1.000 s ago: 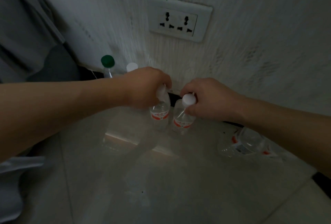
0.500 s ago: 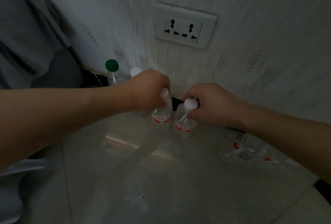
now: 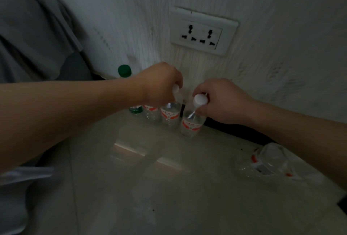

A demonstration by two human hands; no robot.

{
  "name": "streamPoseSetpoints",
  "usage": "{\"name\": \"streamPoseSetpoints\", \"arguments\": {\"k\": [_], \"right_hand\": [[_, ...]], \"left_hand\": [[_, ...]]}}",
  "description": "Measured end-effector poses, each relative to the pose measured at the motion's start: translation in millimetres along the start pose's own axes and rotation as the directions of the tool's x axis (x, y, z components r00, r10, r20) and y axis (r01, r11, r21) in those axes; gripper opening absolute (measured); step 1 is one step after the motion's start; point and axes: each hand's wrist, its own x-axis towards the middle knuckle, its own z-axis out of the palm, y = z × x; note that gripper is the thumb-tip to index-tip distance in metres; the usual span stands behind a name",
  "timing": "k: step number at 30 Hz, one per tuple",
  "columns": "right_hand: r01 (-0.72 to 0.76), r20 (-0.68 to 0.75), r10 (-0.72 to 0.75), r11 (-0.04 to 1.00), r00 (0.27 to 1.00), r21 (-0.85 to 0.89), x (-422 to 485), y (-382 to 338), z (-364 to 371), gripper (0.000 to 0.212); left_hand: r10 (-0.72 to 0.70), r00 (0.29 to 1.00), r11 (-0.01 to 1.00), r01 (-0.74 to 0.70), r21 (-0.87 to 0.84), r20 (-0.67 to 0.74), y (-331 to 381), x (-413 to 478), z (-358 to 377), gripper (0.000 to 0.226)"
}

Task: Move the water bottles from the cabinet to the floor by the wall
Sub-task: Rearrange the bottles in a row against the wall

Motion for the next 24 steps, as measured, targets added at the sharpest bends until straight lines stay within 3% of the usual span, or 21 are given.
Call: {"name": "streamPoseSetpoints", "arguments": {"k": [24], "right_hand": [[0.04, -0.067, -0.039, 0.999, 0.997, 0.009, 22.8, 1.8, 7.2, 0.019]], "left_hand": [[0.029, 1.0, 0.999, -0.029, 0.015, 0.01, -11.6, 7.5, 2.1, 0.031]]}}
